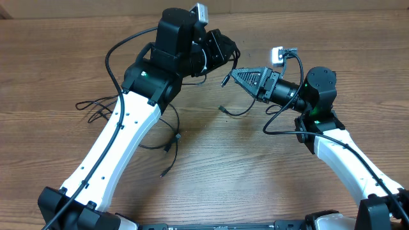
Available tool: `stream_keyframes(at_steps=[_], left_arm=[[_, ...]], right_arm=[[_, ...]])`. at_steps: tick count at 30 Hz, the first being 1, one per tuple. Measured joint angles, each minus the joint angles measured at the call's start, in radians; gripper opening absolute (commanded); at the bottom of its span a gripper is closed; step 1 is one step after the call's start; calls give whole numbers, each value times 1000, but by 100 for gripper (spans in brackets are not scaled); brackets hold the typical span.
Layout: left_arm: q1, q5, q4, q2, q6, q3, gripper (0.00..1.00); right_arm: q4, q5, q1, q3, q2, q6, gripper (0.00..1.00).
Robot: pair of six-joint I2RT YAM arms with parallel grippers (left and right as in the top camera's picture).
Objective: Untangle cables
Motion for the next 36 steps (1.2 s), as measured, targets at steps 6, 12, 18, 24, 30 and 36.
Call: stream_keyframes(at_steps=[6,12,18,24,30,36], left_arm=[[-12,-15,1,0,-48,0,5],[-63,-63,1,0,-74,0,4],[-88,-100,2,0,-81,0,4],[-88,-127,2,0,-92,0,4],[-87,-195,-2,0,-110,0,5],[-52,-260,-6,0,-159,0,5]], right_arm=[[0,0,0,0,0,-1,61],[0,0,0,0,0,0,53],[-2,0,0,0,0,-2,28],[-3,-1,0,0,0,2,9],[-38,-2,0,0,0,0,4],[-177,-23,0,0,0,-21,4]])
